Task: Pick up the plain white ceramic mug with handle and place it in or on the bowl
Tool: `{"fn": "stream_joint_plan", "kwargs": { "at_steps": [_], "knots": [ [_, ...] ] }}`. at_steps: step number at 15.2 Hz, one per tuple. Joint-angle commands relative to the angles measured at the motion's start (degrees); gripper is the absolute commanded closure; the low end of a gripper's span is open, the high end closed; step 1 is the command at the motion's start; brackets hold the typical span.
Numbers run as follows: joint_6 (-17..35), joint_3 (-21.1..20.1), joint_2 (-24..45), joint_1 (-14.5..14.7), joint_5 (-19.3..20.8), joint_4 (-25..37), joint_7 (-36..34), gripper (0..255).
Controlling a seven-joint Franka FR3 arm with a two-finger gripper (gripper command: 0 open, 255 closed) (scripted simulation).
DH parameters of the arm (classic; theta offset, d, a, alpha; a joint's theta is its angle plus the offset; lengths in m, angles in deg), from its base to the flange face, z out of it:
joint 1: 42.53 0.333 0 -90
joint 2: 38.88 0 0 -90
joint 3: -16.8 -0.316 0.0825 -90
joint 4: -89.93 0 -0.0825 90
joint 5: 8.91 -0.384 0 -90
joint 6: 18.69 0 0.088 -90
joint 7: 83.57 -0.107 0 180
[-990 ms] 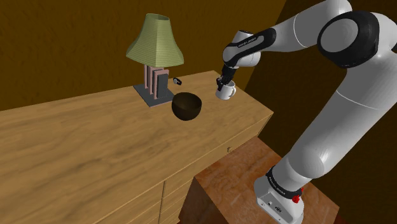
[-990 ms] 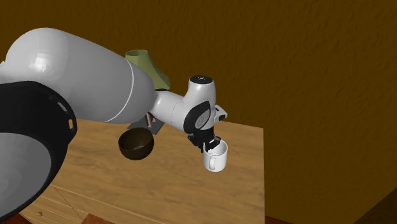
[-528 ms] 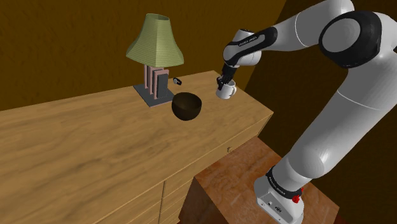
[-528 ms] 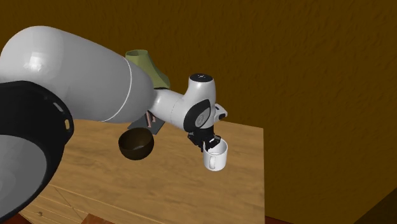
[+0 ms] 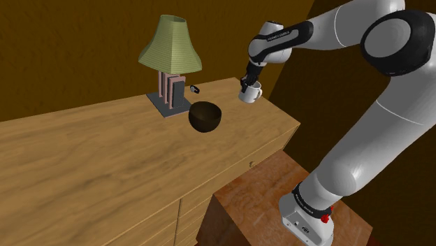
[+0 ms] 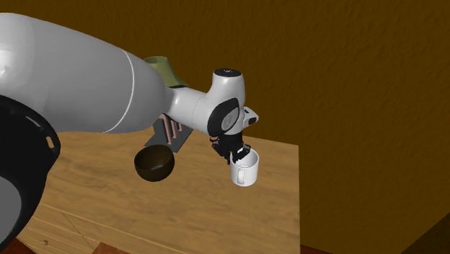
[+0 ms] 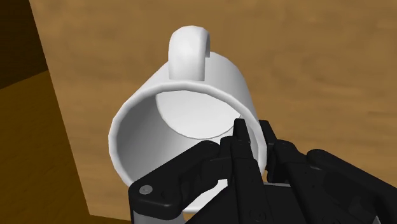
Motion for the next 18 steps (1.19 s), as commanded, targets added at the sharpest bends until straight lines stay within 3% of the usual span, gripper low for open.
{"fn": "stream_joint_plan", "kwargs": {
  "at_steps": [1, 18],
  "knots": [
    [-1.55, 0.07, -0.66, -0.05, 0.19, 0.91, -0.01, 255],
    [-14.23, -0.04, -4.88, 0.08, 1.4, 9.48, -0.91, 255]
  ]
}}
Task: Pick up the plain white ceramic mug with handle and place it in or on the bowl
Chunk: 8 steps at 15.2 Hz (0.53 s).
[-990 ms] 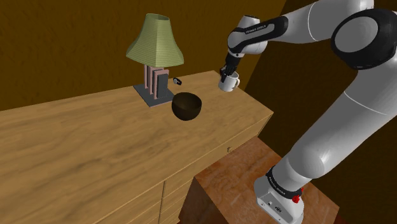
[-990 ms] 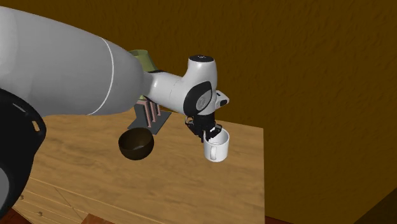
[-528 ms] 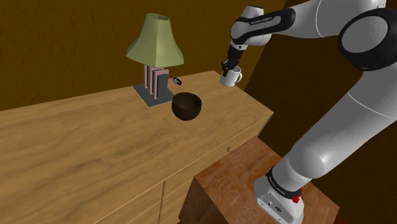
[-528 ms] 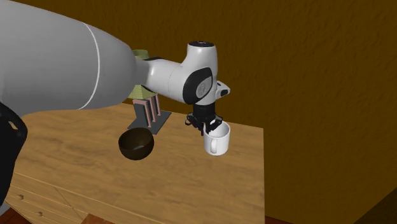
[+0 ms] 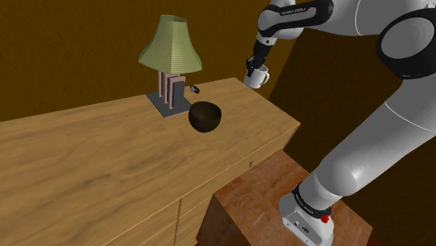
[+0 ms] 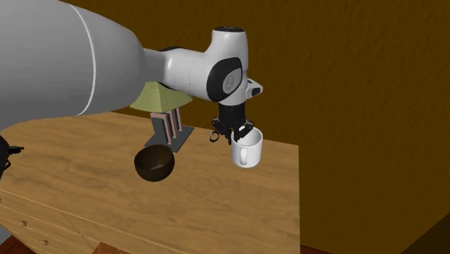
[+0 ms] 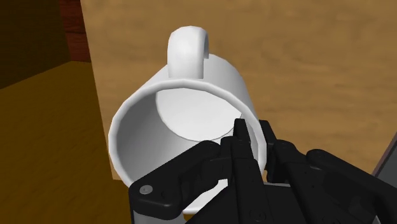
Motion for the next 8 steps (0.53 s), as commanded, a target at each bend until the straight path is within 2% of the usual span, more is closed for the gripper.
{"fn": "stream_joint_plan", "kwargs": {
  "at_steps": [1, 5, 8],
  "knots": [
    [-1.46, -0.06, -0.27, 0.05, 0.07, 1.2, -0.15, 255],
    [-4.07, -0.09, -0.67, 0.07, 0.17, 3.41, -0.23, 255],
    [-4.0, -2.25, -3.45, 1.91, 1.06, 0.61, -4.56, 255]
  ]
}}
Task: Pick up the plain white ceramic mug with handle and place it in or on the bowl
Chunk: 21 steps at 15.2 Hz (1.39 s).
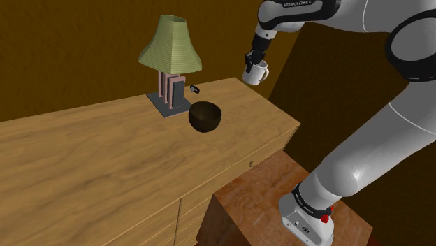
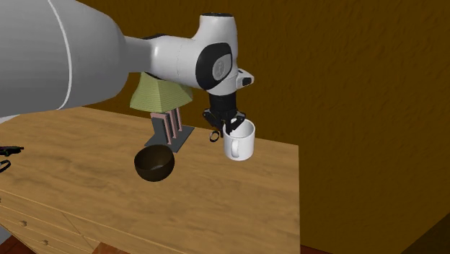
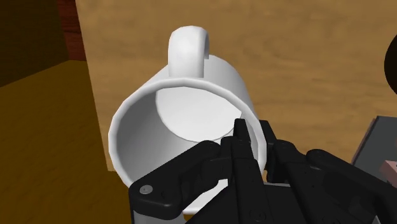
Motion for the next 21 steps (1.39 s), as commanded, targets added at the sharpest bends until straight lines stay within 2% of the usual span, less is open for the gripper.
{"fn": "stream_joint_plan", "kwargs": {
  "at_steps": [1, 11, 21],
  "knots": [
    [-0.45, -1.51, -1.94, 1.21, 0.57, -1.48, -2.96, 255],
    [-1.51, -9.74, -7.06, 6.96, 1.29, -5.86, -17.17, 255],
    [-3.5, -18.42, -6.41, 12.58, 0.99, -3.71, -31.24, 255]
  ]
}}
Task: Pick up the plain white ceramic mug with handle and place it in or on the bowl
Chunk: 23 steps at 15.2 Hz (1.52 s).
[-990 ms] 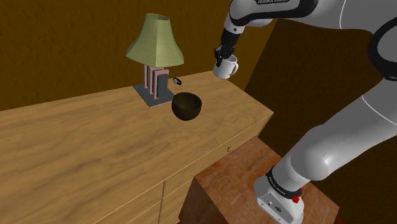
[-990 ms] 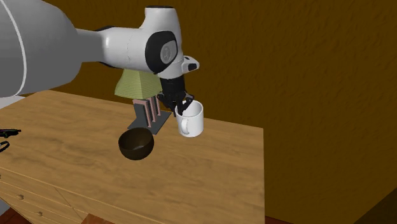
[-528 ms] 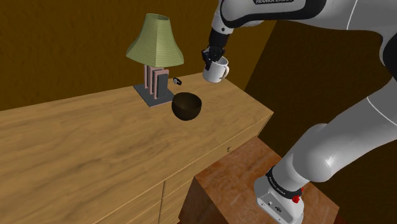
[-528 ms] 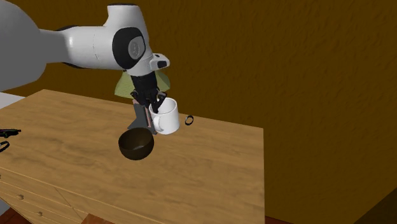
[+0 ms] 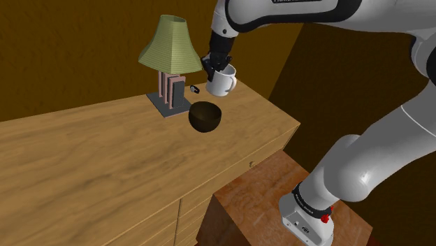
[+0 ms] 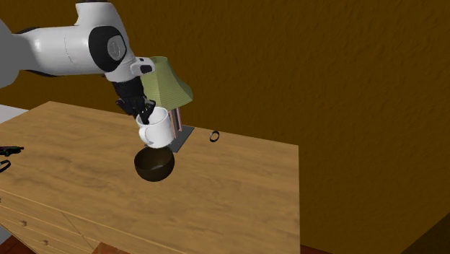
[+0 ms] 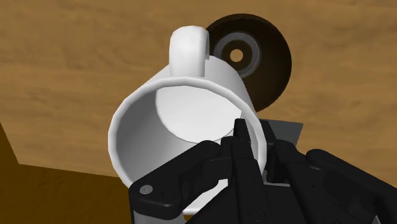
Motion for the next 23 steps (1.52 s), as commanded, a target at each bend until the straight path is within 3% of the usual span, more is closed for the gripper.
{"fn": "stream_joint_plan", "kwargs": {
  "at_steps": [1, 19, 23],
  "knots": [
    [-0.54, -1.63, 0.15, 1.1, -0.02, 0.6, -2.81, 255],
    [12.1, -3.14, 3.43, 1.93, 0.78, -8.91, -5.96, 255],
    [12.46, -3.14, 3.56, 1.93, 0.81, -9.15, -6.0, 255]
  ]
}}
